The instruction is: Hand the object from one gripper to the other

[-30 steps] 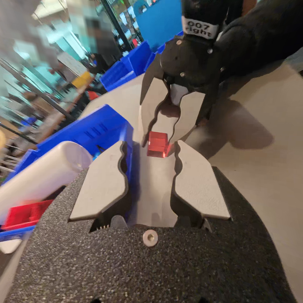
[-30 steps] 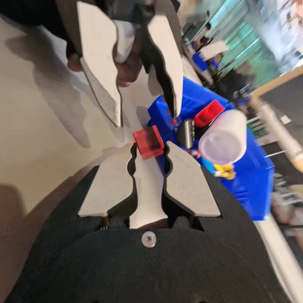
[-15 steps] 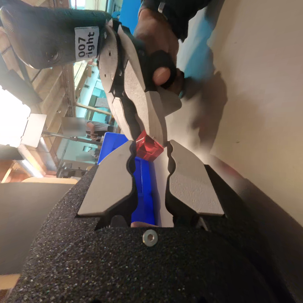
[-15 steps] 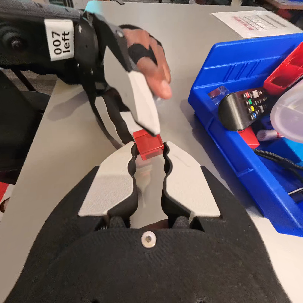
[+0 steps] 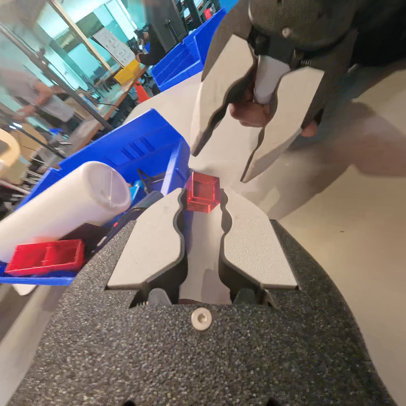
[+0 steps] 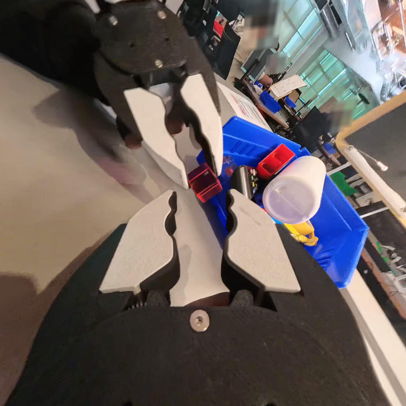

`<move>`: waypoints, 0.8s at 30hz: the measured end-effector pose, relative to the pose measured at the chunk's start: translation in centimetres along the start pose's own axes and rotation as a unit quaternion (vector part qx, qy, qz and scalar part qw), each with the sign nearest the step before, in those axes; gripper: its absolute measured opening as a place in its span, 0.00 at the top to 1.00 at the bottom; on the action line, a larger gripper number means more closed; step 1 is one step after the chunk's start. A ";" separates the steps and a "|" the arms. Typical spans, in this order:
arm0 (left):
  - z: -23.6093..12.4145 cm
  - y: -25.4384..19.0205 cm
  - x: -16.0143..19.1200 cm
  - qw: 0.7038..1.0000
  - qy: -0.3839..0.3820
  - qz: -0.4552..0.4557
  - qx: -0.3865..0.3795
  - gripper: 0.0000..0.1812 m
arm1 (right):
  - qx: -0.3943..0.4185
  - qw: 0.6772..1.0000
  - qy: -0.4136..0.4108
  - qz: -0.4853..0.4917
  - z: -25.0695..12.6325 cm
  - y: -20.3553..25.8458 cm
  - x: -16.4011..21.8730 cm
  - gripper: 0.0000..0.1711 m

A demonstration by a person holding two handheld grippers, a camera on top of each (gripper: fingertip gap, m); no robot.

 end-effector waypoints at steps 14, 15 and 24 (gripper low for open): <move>-1.0 -2.3 -1.7 0.981 -0.073 -0.088 0.154 0.82 | -0.044 0.999 -0.007 -0.027 0.0 1.7 -0.2 0.84; -1.1 -2.1 -1.9 0.983 -0.085 -0.081 0.143 0.79 | -0.051 0.999 -0.004 -0.007 0.1 1.5 -0.1 0.84; -3.0 -0.5 -3.7 0.986 -0.156 0.054 0.005 0.72 | -0.181 0.942 -0.013 0.284 -0.2 0.0 0.3 0.84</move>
Point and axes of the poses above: each gripper's, where its closed fingertips meet, z out along the fingers, x out of its underside, y = z × x across the jaws, the point moved 3 cm from there along -z, back along the fingers, and after that the axes turned 6 degrees about y, right-handed, at the moved point
